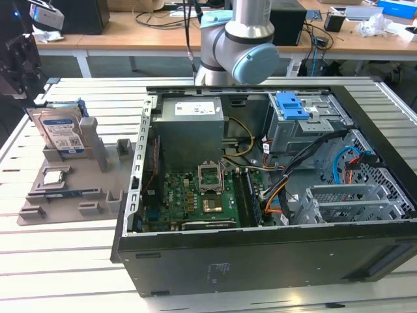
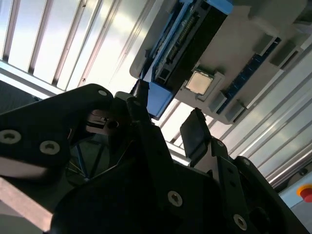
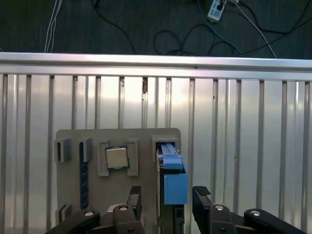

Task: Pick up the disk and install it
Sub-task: 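Pick up the disk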

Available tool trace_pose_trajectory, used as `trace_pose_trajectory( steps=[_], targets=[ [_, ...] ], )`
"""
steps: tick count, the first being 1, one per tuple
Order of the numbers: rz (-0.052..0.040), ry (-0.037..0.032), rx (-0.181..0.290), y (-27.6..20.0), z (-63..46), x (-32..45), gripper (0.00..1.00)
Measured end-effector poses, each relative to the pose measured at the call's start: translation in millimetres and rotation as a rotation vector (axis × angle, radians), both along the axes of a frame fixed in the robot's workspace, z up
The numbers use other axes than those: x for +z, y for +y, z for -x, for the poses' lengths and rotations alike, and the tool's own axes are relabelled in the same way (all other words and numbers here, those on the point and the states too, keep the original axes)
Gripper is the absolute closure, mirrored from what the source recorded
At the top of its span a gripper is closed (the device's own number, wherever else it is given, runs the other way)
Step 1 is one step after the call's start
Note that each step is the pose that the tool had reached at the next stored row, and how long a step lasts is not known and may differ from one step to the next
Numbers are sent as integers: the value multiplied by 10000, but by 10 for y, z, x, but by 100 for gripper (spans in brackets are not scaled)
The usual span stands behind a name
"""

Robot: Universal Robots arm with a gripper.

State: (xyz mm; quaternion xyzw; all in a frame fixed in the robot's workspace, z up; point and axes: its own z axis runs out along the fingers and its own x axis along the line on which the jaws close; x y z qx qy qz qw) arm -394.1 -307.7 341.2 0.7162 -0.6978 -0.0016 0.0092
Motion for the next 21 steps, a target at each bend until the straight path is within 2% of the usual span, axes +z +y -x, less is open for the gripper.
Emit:
trace_pose_trajectory(
  steps=[2,4,21],
  targets=[
    [0,0,19,33,-3,-56,46],
    [0,1,30,46,-3,-91,46],
    [0,0,53,51,-4,-468,46]
  ],
)
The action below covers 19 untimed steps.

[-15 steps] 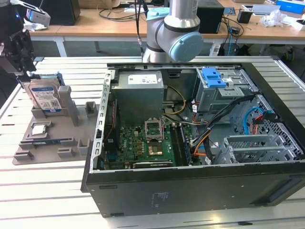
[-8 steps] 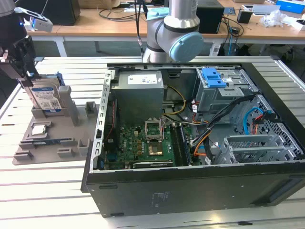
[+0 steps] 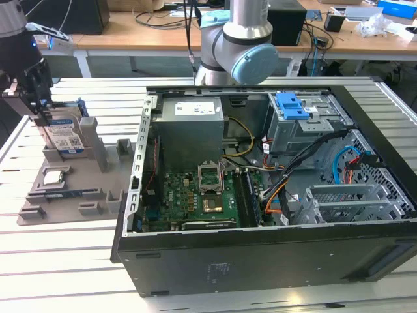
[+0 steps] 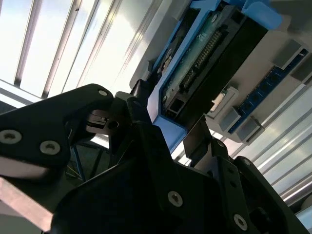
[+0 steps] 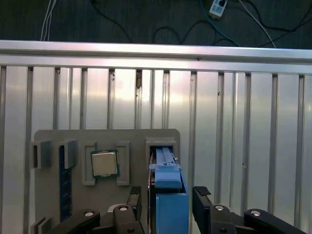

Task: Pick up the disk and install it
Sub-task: 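Pick up the disk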

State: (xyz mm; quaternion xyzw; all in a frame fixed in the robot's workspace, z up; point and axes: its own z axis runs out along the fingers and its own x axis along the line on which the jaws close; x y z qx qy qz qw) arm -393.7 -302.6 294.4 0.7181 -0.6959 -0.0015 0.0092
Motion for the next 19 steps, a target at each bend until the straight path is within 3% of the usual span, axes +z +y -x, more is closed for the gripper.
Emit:
trace_pose_trajectory(
  steps=[3,9,14,19],
  targets=[
    [0,1,1,0,0,-80,46],
    [0,2,1,0,0,-81,46],
    [-1,2,1,0,0,-82,64],
    [-2,1,1,0,0,-83,64]
  ],
)
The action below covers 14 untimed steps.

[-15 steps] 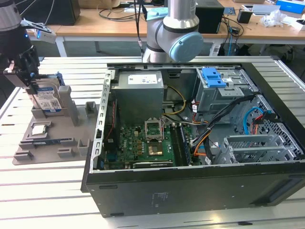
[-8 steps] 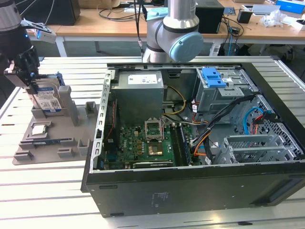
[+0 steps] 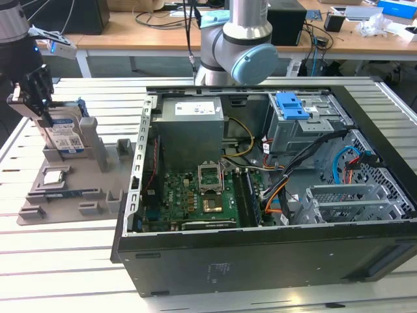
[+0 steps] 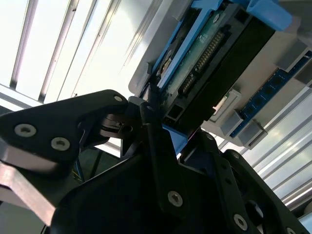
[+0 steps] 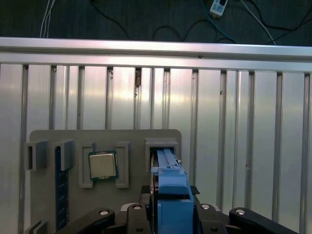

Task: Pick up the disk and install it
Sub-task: 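Pick up the disk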

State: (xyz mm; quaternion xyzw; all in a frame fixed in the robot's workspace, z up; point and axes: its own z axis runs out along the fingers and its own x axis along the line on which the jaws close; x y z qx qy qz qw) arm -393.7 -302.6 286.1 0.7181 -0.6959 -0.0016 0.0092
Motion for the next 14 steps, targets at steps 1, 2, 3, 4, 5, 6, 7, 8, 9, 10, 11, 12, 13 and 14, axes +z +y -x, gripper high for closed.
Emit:
trace_pose_trajectory(
  steps=[1,2,3,4,5,6,7,8,9,10,11,12,13,14],
  targets=[
    [-1,0,1,0,0,-1,64],
    [-1,0,0,0,0,-1,64],
    [-1,1,1,0,0,-1,64],
    [-1,1,0,0,0,-1,64],
    [-1,0,1,0,0,-2,64],
    [-1,0,1,0,0,-2,64],
    [-2,0,1,0,0,-3,64],
    [-2,0,0,0,0,-3,64],
    [-2,0,0,0,0,-4,64],
    [-2,0,1,0,0,-4,64],
    [-2,0,1,0,0,-4,64],
    [-2,0,1,0,0,-4,64],
    [-2,0,0,0,0,-4,64],
    [-2,0,1,0,0,-4,64]
  ],
)
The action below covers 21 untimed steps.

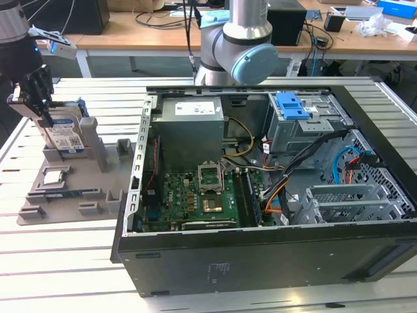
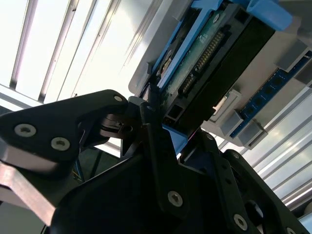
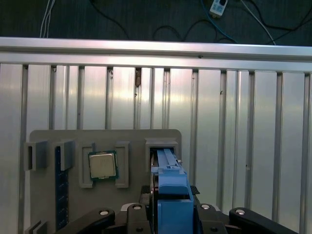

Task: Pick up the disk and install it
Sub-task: 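Pick up the disk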

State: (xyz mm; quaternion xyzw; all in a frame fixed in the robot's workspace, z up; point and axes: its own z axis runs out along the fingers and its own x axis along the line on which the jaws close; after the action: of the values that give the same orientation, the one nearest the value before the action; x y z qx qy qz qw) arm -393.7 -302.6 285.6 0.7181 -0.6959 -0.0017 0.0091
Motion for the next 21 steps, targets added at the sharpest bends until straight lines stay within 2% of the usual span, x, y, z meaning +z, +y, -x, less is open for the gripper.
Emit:
trace_pose_trajectory(
  steps=[6,10,17,21],
  targets=[
    [-2,0,-1,0,0,33,64],
    [-1,0,0,0,0,189,64],
    [-1,-1,0,0,0,365,64],
    [-1,0,0,0,0,527,64]
  ],
)
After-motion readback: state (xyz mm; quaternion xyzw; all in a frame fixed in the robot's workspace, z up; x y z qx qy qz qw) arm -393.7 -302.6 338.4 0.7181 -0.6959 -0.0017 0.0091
